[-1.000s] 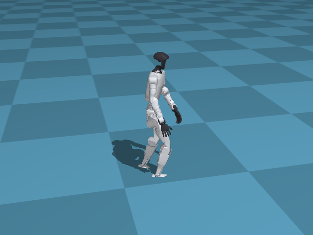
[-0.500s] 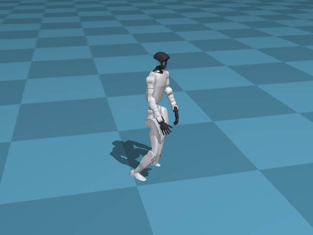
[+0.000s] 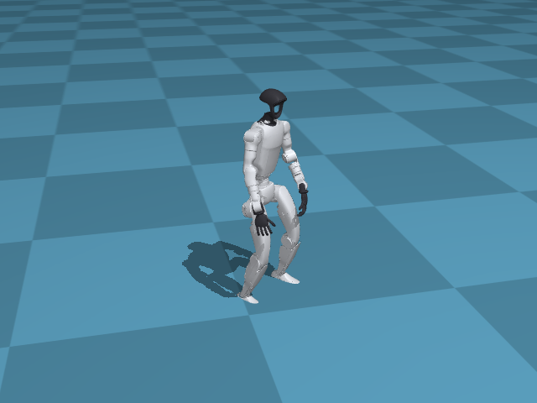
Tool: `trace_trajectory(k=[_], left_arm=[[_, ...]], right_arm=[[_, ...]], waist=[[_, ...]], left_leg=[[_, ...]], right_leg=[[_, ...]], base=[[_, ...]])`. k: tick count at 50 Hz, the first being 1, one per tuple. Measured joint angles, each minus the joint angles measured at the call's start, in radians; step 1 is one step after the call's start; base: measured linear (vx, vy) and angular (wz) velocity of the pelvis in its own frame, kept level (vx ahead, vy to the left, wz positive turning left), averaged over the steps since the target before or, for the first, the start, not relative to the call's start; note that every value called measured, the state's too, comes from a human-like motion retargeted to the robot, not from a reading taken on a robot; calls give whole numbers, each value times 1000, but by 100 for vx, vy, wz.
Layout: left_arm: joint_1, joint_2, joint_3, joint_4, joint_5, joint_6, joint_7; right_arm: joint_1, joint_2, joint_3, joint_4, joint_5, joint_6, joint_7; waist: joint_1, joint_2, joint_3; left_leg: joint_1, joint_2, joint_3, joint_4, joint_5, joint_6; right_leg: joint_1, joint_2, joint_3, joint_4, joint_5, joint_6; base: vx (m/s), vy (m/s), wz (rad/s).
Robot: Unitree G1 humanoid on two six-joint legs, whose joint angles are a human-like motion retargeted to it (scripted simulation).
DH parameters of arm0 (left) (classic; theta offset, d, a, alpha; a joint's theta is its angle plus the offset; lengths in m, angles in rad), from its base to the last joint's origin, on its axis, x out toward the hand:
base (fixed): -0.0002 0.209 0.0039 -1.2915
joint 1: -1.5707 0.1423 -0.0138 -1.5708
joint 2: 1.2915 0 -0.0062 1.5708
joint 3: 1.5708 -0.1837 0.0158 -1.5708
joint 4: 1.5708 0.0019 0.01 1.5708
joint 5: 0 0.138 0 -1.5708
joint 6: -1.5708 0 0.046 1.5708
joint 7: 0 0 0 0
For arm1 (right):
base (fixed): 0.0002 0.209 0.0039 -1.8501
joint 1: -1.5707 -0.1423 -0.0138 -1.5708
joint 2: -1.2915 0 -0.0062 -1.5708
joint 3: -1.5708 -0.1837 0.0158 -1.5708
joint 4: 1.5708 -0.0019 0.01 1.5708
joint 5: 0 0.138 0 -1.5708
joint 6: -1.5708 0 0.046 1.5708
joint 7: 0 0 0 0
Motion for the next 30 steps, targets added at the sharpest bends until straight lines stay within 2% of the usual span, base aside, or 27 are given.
trace_trajectory(k=[5, 11, 20, 30], left_arm=[[0, -1, -38, -5, 37, -2, -22], [7, -10, -63, -1, 71, -5, -48], [8, -20, -72, 10, 83, -12, -67], [7, -3, -85, -3, 71, -33, -72]], right_arm=[[1, -34, -18, -21, -1, -4, 5], [-3, -55, -29, -46, 3, -10, 20], [12, -52, -28, -66, 7, -15, 51], [2, -38, -5, -84, 2, -19, 69]], waist=[[-21, 33, -8], [-53, 37, -15], [-84, 7, -19], [-110, -47, -17]], left_leg=[[21, 23, 38, 5, -31, 2], [57, 29, 91, -30, -58, 22], [110, -14, 153, -104, -79, 62], [148, -80, 192, -192, -43, 82]], right_leg=[[-7, 25, 12, -7, 12, 1], [-19, 21, 33, 10, 7, 12], [-50, -30, 70, 70, -15, 41], [-100, -91, 112, 147, -16, 81]], base=[[-2, 1, -30], [0, 6, -23], [1, 9, -13], [-1, 3, -3]])
